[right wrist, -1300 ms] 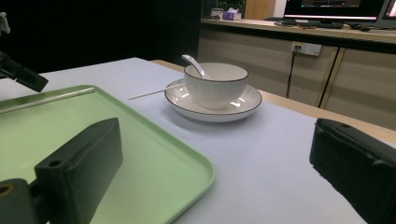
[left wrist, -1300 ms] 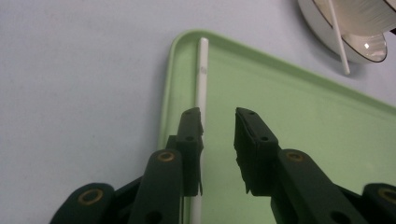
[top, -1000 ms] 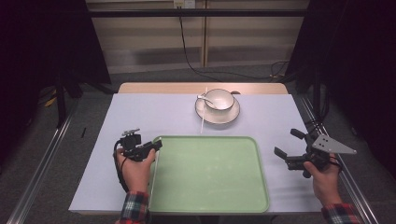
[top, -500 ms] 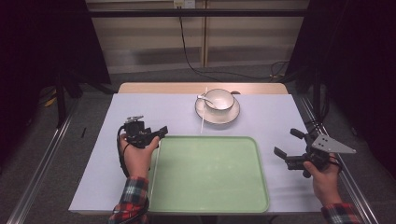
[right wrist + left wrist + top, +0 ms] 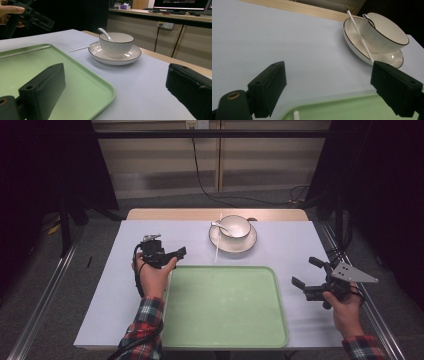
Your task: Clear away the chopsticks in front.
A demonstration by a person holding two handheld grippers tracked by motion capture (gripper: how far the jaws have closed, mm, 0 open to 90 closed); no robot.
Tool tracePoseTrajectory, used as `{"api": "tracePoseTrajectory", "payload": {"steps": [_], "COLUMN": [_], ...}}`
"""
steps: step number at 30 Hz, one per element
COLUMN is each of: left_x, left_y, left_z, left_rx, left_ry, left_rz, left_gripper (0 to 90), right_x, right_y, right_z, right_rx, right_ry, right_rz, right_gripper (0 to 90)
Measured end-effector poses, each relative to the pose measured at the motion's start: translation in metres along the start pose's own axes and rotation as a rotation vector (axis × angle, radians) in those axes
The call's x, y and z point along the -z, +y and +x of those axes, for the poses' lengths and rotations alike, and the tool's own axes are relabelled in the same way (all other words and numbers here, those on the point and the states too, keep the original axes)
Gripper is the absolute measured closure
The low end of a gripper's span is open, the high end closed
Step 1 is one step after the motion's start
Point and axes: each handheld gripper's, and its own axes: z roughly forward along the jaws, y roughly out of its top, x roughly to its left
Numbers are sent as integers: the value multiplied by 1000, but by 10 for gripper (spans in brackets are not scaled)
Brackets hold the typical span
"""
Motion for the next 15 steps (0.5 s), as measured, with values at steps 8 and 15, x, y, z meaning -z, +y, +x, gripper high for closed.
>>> {"api": "tracePoseTrajectory", "payload": {"steps": [8, 15], "left_x": [-12, -26], "left_y": [11, 16], "left_z": [-2, -7], "left_rx": [-13, -21], "left_ry": [-15, -22], "left_rz": [-11, 3], "left_gripper": [107, 104], "right_x": [-2, -3], "right_y": [0, 0], "right_z": [0, -1], "right_rx": [0, 9], "right_ry": [-3, 3], "right_rz": [4, -2], "right_gripper": [18, 18]}}
